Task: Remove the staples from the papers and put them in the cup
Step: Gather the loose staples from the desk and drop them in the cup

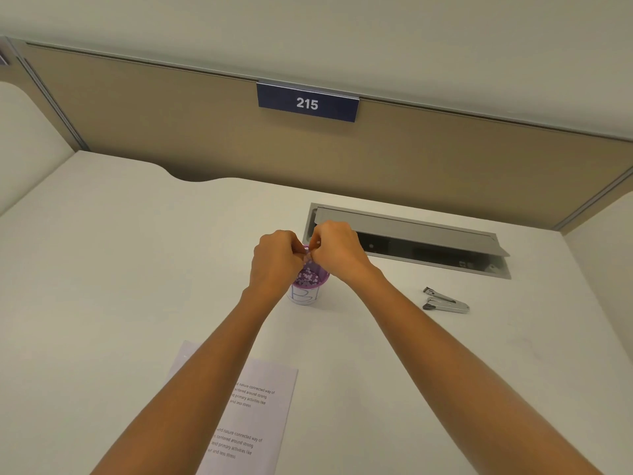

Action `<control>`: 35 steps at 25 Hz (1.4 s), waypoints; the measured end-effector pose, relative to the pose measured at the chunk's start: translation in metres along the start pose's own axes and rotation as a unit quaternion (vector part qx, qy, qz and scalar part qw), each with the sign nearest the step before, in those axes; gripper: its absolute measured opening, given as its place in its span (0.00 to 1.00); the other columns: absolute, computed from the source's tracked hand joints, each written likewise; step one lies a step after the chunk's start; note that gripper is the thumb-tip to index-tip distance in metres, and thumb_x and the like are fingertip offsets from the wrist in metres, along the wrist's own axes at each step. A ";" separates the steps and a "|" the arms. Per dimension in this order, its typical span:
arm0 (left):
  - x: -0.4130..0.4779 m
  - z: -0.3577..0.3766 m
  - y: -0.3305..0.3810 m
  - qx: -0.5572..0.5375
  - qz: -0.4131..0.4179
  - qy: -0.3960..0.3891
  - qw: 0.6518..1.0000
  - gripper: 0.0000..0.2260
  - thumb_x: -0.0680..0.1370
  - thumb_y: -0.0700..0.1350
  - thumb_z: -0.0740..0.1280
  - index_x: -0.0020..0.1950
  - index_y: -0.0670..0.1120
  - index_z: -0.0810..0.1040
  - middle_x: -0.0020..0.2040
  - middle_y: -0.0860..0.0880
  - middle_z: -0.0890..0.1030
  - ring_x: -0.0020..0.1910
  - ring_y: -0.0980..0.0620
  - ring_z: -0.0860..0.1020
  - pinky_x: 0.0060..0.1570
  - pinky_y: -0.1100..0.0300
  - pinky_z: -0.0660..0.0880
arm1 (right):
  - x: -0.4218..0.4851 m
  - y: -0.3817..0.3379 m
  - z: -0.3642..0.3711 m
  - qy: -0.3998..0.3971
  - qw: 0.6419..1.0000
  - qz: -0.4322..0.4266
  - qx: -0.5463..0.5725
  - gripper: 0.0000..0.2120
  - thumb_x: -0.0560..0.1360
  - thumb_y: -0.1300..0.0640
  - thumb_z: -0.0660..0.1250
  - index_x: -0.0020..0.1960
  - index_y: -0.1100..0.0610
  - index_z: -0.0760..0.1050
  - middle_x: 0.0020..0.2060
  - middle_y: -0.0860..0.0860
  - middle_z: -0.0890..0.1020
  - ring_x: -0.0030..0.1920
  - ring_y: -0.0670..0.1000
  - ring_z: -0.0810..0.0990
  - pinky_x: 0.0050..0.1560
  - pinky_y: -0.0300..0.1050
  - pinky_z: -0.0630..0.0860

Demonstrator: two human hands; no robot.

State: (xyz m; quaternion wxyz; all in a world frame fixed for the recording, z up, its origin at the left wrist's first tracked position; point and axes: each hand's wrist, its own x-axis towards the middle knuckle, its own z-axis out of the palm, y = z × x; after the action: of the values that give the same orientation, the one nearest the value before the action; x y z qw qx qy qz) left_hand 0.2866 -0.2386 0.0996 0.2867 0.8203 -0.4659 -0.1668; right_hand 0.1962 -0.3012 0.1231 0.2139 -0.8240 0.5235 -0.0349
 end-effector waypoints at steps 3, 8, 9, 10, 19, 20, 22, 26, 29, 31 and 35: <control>-0.001 0.000 -0.003 -0.026 0.005 -0.006 1.000 0.05 0.75 0.40 0.71 0.49 0.42 0.83 0.49 0.43 0.85 0.46 0.45 0.82 0.45 0.58 0.76 | -0.001 0.001 -0.001 -0.009 1.000 -0.015 0.011 0.11 0.76 0.58 0.69 0.57 0.59 0.80 0.54 0.56 0.82 0.52 0.55 0.81 0.56 0.47 0.77; -0.001 -0.003 -0.006 -0.042 0.025 -0.021 0.999 0.09 0.78 0.36 0.65 0.53 0.41 0.83 0.53 0.42 0.84 0.52 0.44 0.81 0.49 0.57 0.77 | 0.000 0.007 -0.003 -0.012 0.999 -0.022 0.025 0.11 0.76 0.61 0.68 0.57 0.59 0.81 0.55 0.56 0.82 0.52 0.55 0.81 0.55 0.47 0.78; -0.001 -0.004 -0.007 -0.045 0.029 -0.024 0.998 0.10 0.78 0.36 0.64 0.53 0.41 0.83 0.53 0.42 0.84 0.52 0.44 0.81 0.50 0.57 0.78 | 0.001 0.007 -0.002 -0.008 0.999 -0.021 0.030 0.10 0.76 0.60 0.68 0.57 0.59 0.82 0.54 0.56 0.82 0.51 0.55 0.81 0.54 0.47 0.78; -0.001 -0.004 -0.008 -0.051 0.030 -0.025 0.998 0.10 0.78 0.35 0.64 0.53 0.41 0.83 0.53 0.42 0.84 0.52 0.44 0.81 0.49 0.57 0.78 | 0.001 0.008 -0.001 -0.004 0.999 -0.018 0.033 0.10 0.76 0.60 0.69 0.56 0.58 0.82 0.54 0.56 0.83 0.51 0.55 0.81 0.54 0.47 0.78; -0.003 -0.002 -0.011 -0.114 -0.005 -0.019 0.993 0.08 0.77 0.35 0.65 0.54 0.39 0.82 0.51 0.42 0.84 0.50 0.44 0.82 0.53 0.50 0.81 | -0.003 0.014 0.008 -0.029 0.994 -0.013 0.103 0.08 0.75 0.61 0.70 0.54 0.56 0.81 0.54 0.55 0.82 0.51 0.53 0.79 0.51 0.45 0.78; -0.003 -0.003 -0.013 -0.155 -0.028 -0.024 0.987 0.09 0.78 0.34 0.64 0.55 0.38 0.81 0.51 0.40 0.84 0.49 0.44 0.83 0.54 0.49 0.81 | -0.003 0.016 0.005 -0.030 0.991 -0.004 0.133 0.08 0.74 0.62 0.70 0.53 0.57 0.81 0.53 0.55 0.82 0.51 0.53 0.79 0.51 0.45 0.78; -0.004 -0.006 -0.012 -0.264 -0.103 -0.035 0.958 0.09 0.80 0.33 0.62 0.56 0.36 0.79 0.52 0.37 0.83 0.46 0.44 0.82 0.53 0.49 0.81 | -0.006 0.021 -0.001 -0.031 0.973 0.034 0.226 0.07 0.74 0.64 0.71 0.51 0.59 0.82 0.52 0.56 0.82 0.52 0.55 0.80 0.51 0.47 0.82; -0.010 -0.011 -0.009 -0.415 -0.201 -0.065 0.885 0.09 0.80 0.34 0.62 0.58 0.37 0.77 0.54 0.39 0.81 0.50 0.43 0.81 0.47 0.56 0.80 | -0.018 0.031 -0.013 -0.065 0.888 0.125 0.438 0.04 0.73 0.66 0.71 0.46 0.60 0.81 0.51 0.58 0.82 0.47 0.55 0.82 0.43 0.42 0.83; -0.015 -0.011 -0.006 -0.447 -0.211 -0.077 0.866 0.11 0.79 0.36 0.63 0.62 0.39 0.75 0.57 0.40 0.79 0.55 0.42 0.79 0.51 0.53 0.79 | -0.025 0.039 -0.011 -0.077 0.864 0.137 0.478 0.04 0.73 0.65 0.71 0.48 0.59 0.80 0.50 0.56 0.80 0.47 0.56 0.81 0.43 0.42 0.82; -0.017 -0.009 -0.005 -0.439 -0.216 -0.070 0.869 0.14 0.79 0.37 0.64 0.64 0.39 0.74 0.58 0.41 0.79 0.57 0.41 0.79 0.55 0.49 0.77 | -0.025 0.037 -0.005 -0.068 0.892 0.123 0.429 0.08 0.73 0.63 0.72 0.52 0.60 0.80 0.52 0.56 0.80 0.53 0.58 0.80 0.48 0.46 0.82; -0.018 -0.005 -0.004 -0.436 -0.223 -0.061 0.870 0.13 0.80 0.35 0.62 0.64 0.37 0.75 0.58 0.40 0.81 0.54 0.41 0.81 0.57 0.49 0.78 | -0.024 0.024 0.011 -0.044 0.952 0.076 0.293 0.13 0.73 0.60 0.72 0.57 0.60 0.80 0.58 0.57 0.80 0.58 0.58 0.78 0.54 0.48 0.78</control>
State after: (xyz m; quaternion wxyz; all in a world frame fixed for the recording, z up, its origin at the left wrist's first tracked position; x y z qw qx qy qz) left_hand 0.2826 -0.2204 0.1009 0.5413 0.6820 -0.1670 -0.4626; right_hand 0.1677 -0.2855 0.1079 0.4708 -0.6833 0.5418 -0.1340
